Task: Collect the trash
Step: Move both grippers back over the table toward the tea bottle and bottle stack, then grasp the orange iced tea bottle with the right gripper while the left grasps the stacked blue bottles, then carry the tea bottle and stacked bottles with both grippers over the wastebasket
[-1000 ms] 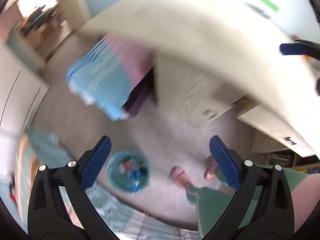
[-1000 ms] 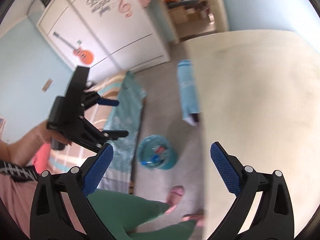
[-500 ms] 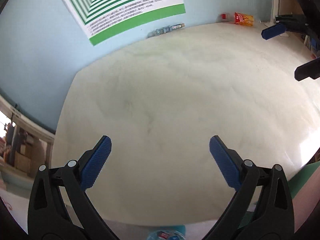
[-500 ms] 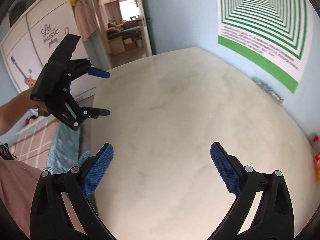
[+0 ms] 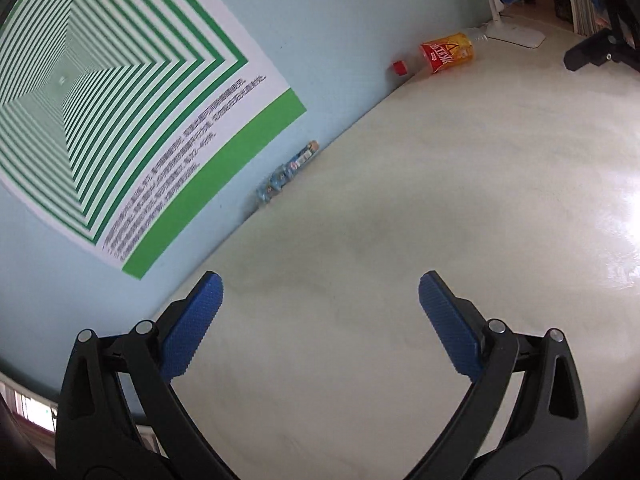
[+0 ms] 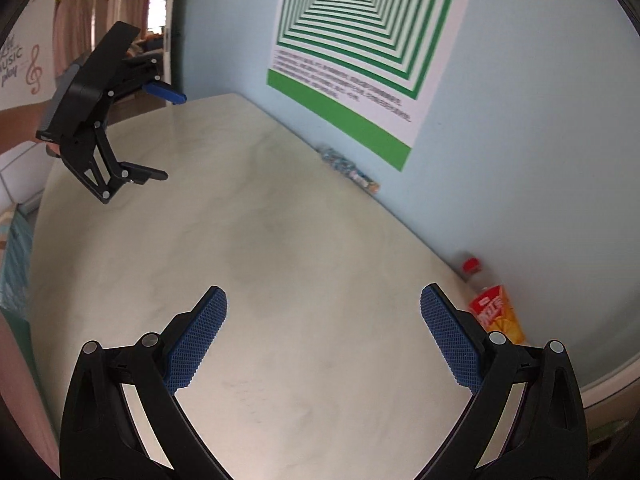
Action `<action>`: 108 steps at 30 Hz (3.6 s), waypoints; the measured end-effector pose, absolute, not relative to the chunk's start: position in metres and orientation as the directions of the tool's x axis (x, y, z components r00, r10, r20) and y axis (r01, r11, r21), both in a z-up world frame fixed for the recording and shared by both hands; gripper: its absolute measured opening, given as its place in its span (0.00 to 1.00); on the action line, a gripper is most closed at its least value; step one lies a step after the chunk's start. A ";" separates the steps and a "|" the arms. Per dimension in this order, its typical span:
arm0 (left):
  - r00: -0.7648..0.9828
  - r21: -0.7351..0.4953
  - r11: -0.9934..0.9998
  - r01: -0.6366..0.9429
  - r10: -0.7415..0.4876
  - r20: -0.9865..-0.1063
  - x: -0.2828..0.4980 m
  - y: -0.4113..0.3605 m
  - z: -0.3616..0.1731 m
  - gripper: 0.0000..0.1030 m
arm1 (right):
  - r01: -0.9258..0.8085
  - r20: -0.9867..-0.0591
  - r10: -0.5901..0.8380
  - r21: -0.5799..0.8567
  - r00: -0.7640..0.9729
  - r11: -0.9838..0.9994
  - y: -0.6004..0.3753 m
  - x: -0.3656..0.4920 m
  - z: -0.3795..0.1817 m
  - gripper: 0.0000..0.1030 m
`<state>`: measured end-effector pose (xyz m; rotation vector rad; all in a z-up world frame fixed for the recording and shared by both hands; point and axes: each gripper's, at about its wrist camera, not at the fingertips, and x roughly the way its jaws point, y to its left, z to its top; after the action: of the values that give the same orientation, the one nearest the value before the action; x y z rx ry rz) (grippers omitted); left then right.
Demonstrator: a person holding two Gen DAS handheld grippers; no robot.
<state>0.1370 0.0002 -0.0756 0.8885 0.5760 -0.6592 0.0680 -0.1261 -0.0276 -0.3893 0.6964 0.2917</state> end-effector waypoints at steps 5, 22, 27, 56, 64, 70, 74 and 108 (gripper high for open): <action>0.669 0.536 0.410 0.738 -0.339 -0.662 0.192 -0.031 -0.106 0.93 | -0.303 -0.662 0.032 -0.300 0.749 0.904 -0.158 0.102 -0.038 0.94; 0.675 0.611 0.300 0.733 -0.433 -0.597 0.329 -0.098 -0.193 0.92 | -0.145 -0.653 -0.232 -0.470 0.721 0.871 -0.253 0.217 -0.098 0.61; 0.653 0.574 0.317 0.755 -0.436 -0.619 0.347 -0.098 -0.204 0.89 | -0.103 -0.666 -0.308 -0.502 0.680 0.859 -0.277 0.241 -0.123 0.61; 0.504 0.361 0.362 0.860 -0.488 -0.713 0.392 -0.084 -0.203 0.38 | -0.175 -0.718 -0.189 -0.401 0.670 0.899 -0.279 0.252 -0.141 0.64; 0.480 0.361 0.320 0.876 -0.498 -0.722 0.373 -0.078 -0.190 0.32 | -0.256 -0.727 -0.089 -0.350 0.681 0.901 -0.244 0.247 -0.133 0.62; 0.458 0.366 0.275 0.889 -0.515 -0.725 0.350 -0.076 -0.174 0.32 | -0.297 -0.720 -0.029 -0.322 0.693 0.899 -0.234 0.250 -0.113 0.62; 0.457 0.374 0.262 0.890 -0.526 -0.718 0.331 -0.080 -0.155 0.32 | -0.320 -0.711 -0.008 -0.326 0.703 0.889 -0.237 0.242 -0.098 0.62; 0.768 0.510 0.607 0.609 -0.293 -0.569 0.094 0.119 0.056 0.32 | -0.544 -0.440 0.349 -0.474 0.828 0.693 -0.182 -0.048 0.075 0.62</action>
<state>0.0942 0.1185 0.0556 0.7519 0.4610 -0.5430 -0.0477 -0.1816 0.0749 -0.6301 0.3301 0.5087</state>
